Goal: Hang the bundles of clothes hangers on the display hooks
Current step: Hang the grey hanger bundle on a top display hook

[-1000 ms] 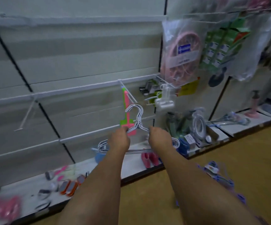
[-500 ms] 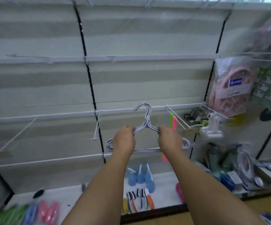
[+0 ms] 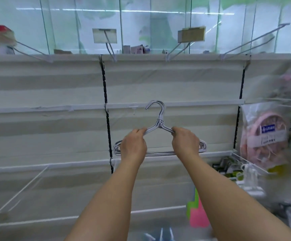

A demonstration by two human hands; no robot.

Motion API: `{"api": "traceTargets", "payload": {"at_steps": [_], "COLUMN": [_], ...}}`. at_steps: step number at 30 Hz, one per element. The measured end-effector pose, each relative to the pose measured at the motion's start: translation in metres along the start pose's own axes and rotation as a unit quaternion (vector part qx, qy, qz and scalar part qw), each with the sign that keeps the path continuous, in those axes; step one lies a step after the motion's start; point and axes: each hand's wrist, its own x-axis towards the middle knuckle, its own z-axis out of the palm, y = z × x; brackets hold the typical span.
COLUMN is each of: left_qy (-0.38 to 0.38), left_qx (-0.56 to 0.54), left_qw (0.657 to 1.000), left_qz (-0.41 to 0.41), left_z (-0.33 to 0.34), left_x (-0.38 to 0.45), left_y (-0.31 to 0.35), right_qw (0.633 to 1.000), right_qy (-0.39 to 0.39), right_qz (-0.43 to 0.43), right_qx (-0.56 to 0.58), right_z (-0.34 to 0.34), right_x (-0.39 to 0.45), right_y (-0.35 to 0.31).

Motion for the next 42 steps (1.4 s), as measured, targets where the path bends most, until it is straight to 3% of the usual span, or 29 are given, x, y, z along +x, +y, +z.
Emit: {"api": "traceTargets", "payload": {"at_steps": [7,18,32,42], "left_qy": [0.099,0.239,0.219,0.239], "left_qx": [0.018,0.037,0.014,0.014], "left_qw": [0.995,0.97,0.973,0.97], "left_qz": [-0.004,0.017,0.068,0.034], "left_z": [-0.006,-0.051,-0.045,-0.051], "left_x": [0.069,0.154,0.243,0.285], "left_y": [0.011,-0.024,-0.105,-0.119], "right_qw": [0.997,0.984,0.988,0.985], "right_qy": [0.069,0.146,0.145,0.162], "right_qz": [-0.039,-0.09,-0.032,-0.028], "right_qx": [0.027,0.047,0.036,0.06], "right_z": [-0.014,-0.029,0.012,0.019], "right_x": [0.076,0.156,0.211,0.252], "right_y": [-0.008,-0.077,-0.15,-0.177]}}
